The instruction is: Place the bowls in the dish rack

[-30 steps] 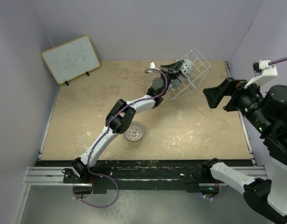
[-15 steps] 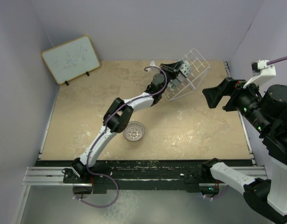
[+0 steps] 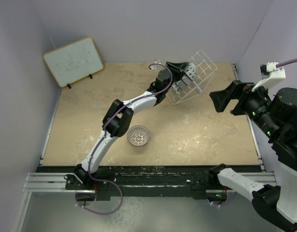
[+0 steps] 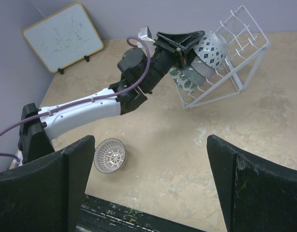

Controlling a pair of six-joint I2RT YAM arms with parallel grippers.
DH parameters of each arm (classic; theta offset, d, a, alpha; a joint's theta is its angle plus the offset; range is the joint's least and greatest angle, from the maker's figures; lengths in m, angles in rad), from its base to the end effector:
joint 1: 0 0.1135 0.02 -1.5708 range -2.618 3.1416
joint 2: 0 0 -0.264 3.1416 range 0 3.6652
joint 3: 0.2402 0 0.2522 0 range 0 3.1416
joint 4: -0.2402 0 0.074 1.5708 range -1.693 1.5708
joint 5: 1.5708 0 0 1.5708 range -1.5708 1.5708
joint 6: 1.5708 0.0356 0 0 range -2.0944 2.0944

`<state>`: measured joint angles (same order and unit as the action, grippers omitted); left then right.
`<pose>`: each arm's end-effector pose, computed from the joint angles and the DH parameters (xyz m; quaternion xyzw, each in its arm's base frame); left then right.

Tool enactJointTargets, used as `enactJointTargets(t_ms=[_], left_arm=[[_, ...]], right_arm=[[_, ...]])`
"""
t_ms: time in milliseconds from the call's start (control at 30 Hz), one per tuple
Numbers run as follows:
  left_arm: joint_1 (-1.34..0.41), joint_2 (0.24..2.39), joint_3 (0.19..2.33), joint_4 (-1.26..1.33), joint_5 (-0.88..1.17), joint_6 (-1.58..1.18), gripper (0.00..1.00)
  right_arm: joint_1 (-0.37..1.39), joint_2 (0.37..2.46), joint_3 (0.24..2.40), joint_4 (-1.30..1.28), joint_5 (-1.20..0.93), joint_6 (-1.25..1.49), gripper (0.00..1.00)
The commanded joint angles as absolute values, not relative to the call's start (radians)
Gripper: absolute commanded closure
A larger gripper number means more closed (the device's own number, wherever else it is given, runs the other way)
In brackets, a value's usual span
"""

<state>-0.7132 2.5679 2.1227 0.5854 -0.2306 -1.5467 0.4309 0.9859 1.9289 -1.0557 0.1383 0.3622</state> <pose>0.4562 -0.3839 0.2206 -0.3431 0.5606 -0.6460 0.3882 0.0730 0.0282 0.5548 0.0205 0.7452 0.2091 0.6329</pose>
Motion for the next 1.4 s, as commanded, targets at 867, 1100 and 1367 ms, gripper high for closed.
enactJointTargets(t_ms=[867, 1100, 1367], left_arm=[[-0.639, 2.168, 1.765, 0.422, -0.151, -1.368, 0.01], [-0.638, 1.963, 1.556, 0.433, -0.089, -1.175, 0.01], [-0.698, 1.630, 1.295, 0.236, -0.074, -0.867, 0.02]], right_arm=[[0.426, 0.955, 1.910, -0.996, 0.101, 0.365, 0.01], [0.426, 0.957, 1.942, -1.007, 0.088, 0.373, 0.01], [0.427, 0.959, 1.952, -1.012, 0.085, 0.378, 0.01]])
